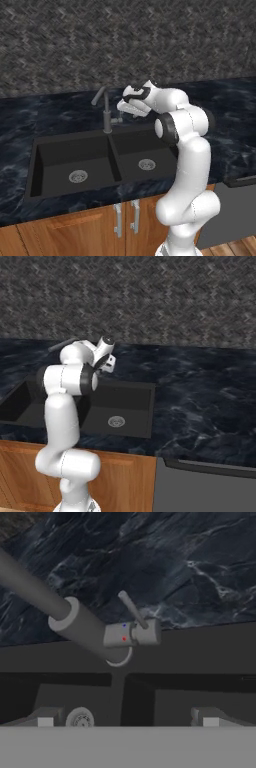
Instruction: Turn on the sink faucet and place the jug under the water for a few seconds to fill it up.
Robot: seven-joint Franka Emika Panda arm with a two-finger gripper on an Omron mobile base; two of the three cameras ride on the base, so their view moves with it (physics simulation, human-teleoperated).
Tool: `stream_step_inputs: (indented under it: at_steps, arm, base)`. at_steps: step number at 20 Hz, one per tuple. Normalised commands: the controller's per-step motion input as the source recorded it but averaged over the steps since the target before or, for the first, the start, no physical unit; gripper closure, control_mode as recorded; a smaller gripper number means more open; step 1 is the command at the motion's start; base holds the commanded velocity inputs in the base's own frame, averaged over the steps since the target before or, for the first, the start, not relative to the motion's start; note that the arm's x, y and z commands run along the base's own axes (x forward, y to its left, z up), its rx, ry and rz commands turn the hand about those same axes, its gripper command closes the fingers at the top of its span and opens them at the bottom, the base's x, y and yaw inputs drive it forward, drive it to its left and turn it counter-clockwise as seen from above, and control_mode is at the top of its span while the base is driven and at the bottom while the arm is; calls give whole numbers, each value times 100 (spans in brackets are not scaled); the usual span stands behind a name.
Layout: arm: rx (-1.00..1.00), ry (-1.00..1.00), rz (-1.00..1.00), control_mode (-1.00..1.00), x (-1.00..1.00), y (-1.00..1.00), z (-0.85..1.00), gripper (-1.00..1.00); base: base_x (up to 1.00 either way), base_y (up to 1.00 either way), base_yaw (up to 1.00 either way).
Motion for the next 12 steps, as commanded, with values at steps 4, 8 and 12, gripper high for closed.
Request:
stream_step_inputs:
  at_steps: [4, 8, 12]
  arm:
    - [0, -2, 0, -100, 39, 0, -10, -100]
    - [0, 0, 0, -100, 40, 0, -18, -100]
    - [0, 0, 0, -100, 32, 0, -22, -100]
  base:
    - [0, 0, 0]
    - [0, 0, 0]
    - [0, 0, 0]
